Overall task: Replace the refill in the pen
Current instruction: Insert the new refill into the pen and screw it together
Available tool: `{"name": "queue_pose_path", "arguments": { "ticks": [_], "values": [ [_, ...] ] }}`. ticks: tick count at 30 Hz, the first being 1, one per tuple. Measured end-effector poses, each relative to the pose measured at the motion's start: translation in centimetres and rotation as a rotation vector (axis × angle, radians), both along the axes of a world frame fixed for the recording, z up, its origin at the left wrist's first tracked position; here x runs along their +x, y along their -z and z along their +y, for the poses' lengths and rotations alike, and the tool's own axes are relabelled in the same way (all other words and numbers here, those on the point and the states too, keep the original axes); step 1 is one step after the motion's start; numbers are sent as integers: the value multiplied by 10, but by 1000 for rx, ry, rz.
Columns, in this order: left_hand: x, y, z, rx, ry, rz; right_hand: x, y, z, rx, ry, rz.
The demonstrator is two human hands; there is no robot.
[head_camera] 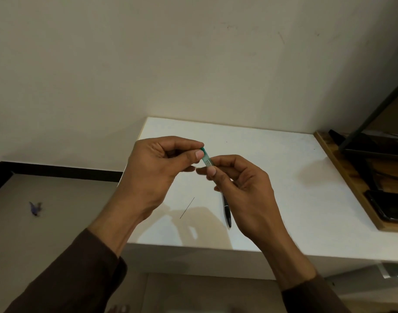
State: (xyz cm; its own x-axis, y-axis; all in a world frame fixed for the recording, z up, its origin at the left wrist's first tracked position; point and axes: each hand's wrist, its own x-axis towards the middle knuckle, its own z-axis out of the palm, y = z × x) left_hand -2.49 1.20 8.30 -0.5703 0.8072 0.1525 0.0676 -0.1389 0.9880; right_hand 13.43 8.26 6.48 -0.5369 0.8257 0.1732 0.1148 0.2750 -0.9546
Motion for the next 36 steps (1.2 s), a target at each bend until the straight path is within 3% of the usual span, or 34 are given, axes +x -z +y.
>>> {"name": "queue_pose_path", "arguments": {
  "ticks": [7,12,19,31,36],
  "values": [
    [-39,50,-8,-396,-112,194,18,14,19,74,214,-193],
    [-41,72,-3,-541,-135,373,26,27,34,-9,293,-298],
    [-37,84,1,-570,-158,544,29,37,37,-79,316,-435],
    [-35,76,-3,-508,-258,521,28,38,39,-50,365,-435],
    [-31,64,-13,-538,-175,523,15,35,20,113,141,-521]
  ]
}}
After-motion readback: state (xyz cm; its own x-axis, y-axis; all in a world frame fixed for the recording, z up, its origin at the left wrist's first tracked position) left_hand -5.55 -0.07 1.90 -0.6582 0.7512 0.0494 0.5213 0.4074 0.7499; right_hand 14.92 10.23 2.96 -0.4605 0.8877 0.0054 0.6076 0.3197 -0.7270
